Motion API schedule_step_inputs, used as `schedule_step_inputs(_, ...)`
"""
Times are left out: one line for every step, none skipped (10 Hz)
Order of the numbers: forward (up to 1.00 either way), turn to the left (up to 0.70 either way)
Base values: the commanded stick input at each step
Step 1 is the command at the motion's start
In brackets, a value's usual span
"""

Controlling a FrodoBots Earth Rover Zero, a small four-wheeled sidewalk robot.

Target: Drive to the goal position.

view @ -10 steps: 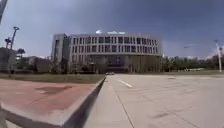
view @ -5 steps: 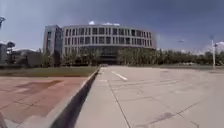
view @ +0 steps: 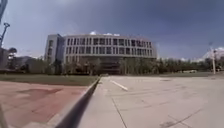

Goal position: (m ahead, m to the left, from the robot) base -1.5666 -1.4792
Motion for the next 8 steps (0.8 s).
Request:
schedule_step_inputs(0.7,0.04)
schedule_step_inputs(0.7,0.04)
schedule_step_inputs(0.7,0.04)
schedule_step_inputs(0.7,0.04)
schedule_step_inputs(0.7,0.04)
schedule_step_inputs(0.7,0.04)
schedule_step_inputs(0.7,0.04)
schedule_step_inputs(0.7,0.04)
